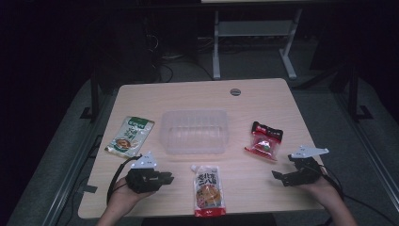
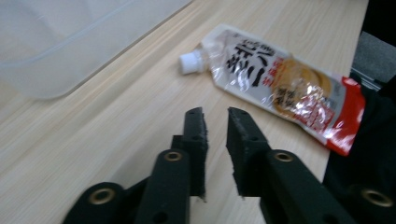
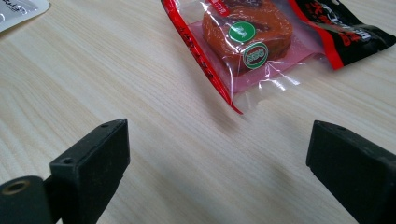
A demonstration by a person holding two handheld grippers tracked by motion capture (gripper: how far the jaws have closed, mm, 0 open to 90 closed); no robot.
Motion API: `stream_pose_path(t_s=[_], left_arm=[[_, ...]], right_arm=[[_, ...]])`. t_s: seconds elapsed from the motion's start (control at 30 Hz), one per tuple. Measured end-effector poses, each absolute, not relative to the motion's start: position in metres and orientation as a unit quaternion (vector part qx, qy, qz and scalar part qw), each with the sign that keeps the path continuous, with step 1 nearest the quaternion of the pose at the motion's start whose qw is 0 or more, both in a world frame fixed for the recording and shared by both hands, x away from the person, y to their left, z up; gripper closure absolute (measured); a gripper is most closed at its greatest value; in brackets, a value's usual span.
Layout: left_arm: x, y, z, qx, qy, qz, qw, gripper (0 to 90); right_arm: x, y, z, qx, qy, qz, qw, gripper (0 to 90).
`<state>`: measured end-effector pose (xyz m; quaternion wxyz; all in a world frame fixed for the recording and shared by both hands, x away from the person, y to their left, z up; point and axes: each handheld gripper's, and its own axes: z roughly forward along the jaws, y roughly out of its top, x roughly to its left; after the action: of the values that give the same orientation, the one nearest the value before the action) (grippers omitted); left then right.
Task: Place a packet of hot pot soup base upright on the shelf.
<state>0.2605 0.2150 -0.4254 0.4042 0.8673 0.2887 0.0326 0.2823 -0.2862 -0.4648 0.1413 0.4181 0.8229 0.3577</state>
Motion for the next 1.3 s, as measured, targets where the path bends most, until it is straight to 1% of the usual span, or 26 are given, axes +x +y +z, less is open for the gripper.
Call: stream_pose_path(t_s=[0.1, 0.17, 0.4, 0.6, 0.83, 1.17, 1.2, 1.27, 1.3], left_arm=[[0.261, 0.205, -0.423, 0.873, 0.275, 0.027, 0.403, 86.8], [0.262, 0.198, -0.423, 0.874, 0.271, 0.023, 0.402, 89.3], [0.261, 0.176, -0.422, 0.879, 0.250, 0.014, 0.406, 89.6], [0.259, 0.147, -0.420, 0.881, 0.224, -0.005, 0.418, 89.6], [0.255, 0.121, -0.427, 0.889, 0.203, -0.016, 0.410, 89.6], [0.255, 0.118, -0.430, 0.893, 0.197, -0.014, 0.405, 89.6], [0.255, 0.118, -0.430, 0.893, 0.198, -0.015, 0.405, 89.6], [0.255, 0.118, -0.430, 0.893, 0.197, -0.015, 0.404, 89.6], [0.255, 0.119, -0.430, 0.894, 0.196, -0.015, 0.403, 89.6]], right_arm=[[0.283, -0.286, -0.465, 0.418, 0.823, 0.356, 0.142, 5.6], [0.283, -0.286, -0.465, 0.420, 0.823, 0.355, 0.140, 5.6], [0.283, -0.287, -0.465, 0.420, 0.824, 0.353, 0.143, 5.7], [0.283, -0.287, -0.465, 0.420, 0.824, 0.351, 0.147, 5.7], [0.282, -0.285, -0.465, 0.420, 0.825, 0.351, 0.143, 5.8], [0.290, -0.283, -0.461, 0.420, 0.824, 0.352, 0.148, 6.0], [0.292, -0.283, -0.459, 0.420, 0.822, 0.355, 0.150, 6.5], [0.298, -0.282, -0.452, 0.423, 0.816, 0.362, 0.159, 14.7], [0.301, -0.281, -0.450, 0.423, 0.813, 0.366, 0.160, 15.6]])
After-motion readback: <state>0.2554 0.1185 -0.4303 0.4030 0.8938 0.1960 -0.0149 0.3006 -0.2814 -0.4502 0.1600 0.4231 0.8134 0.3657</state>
